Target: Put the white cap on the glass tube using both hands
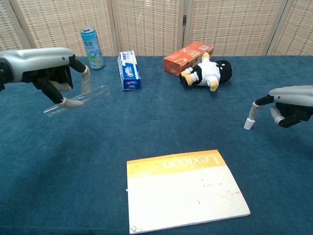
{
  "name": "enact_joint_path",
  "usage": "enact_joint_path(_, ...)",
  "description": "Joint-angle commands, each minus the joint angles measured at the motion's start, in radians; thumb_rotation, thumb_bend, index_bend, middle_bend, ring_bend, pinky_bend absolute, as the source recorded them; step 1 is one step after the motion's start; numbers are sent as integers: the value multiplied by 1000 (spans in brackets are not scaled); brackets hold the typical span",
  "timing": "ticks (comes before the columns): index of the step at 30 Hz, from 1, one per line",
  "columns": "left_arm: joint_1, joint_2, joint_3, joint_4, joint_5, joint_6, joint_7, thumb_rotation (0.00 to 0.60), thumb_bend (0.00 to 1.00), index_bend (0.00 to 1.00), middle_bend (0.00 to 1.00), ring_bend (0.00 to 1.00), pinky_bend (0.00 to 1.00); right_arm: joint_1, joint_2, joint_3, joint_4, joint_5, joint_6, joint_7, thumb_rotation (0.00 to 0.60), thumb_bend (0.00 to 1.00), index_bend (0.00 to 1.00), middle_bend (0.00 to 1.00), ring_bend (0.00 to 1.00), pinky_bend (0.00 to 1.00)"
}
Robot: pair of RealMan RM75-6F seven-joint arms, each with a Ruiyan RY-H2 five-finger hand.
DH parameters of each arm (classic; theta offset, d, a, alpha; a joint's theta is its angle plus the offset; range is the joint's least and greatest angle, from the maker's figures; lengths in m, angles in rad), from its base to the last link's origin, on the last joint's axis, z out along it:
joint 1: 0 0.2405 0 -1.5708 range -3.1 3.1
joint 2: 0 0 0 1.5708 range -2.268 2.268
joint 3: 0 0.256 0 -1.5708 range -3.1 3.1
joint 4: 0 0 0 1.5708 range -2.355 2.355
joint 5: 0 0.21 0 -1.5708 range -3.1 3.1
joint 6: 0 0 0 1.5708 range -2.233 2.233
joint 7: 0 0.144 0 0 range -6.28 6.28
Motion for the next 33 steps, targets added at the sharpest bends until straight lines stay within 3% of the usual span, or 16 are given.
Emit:
enact_joint_path(1,2,1,0,0,0,0,1,600,398,575,1000,1000,1000,-4,16,-9,-29,-3,19,-17,600,1000,282,994,1000,1000)
enact_joint_path(7,10,6,0,-2,11,6,-9,600,399,574,1000,1000,1000,-20,55,-7,-93,-12,93,-58,600,996,282,980,1000,1000)
enact_joint_path(9,14,10,-1,-3,15,7,-15,600,399,574,1000,1000,1000,-28,76,-3,-121,-13,130,-81,600,919,282,951,997,1000)
enact_joint_path(12,17,13,-2,-3,19,7,-21,600,398,574,1000,1000,1000,-41,98,7,-159,-13,179,-100,600,666,282,864,895,969)
enact_joint_path(14,19,14,-2,-4,22,6,-23,600,398,574,1000,1000,1000,-49,111,16,-184,-17,208,-98,600,510,282,741,738,844)
enact_joint_path(17,21,14,-2,-8,27,7,-24,600,399,574,1000,1000,1000,-58,117,28,-199,-37,243,-78,600,317,282,445,387,484)
enact_joint_path(19,22,15,-2,-10,28,6,-24,600,399,574,1000,1000,1000,-63,113,32,-195,-53,263,-69,600,251,282,337,260,333)
enact_joint_path(23,24,15,-1,-14,28,5,-22,600,398,573,1000,1000,1000,-62,102,34,-181,-70,270,-57,600,232,282,239,147,201)
enact_joint_path(27,24,17,0,-21,28,4,-16,600,398,574,1000,1000,1000,-50,79,27,-144,-85,252,-65,600,322,301,247,139,195)
enact_joint_path(30,25,19,-1,-27,28,4,-14,600,398,574,1000,1000,1000,-39,60,26,-118,-83,234,-66,600,335,358,305,192,241)
enact_joint_path(33,26,21,0,-30,26,5,-12,600,398,574,1000,1000,1000,-31,38,28,-88,-89,237,-82,600,333,424,458,428,519)
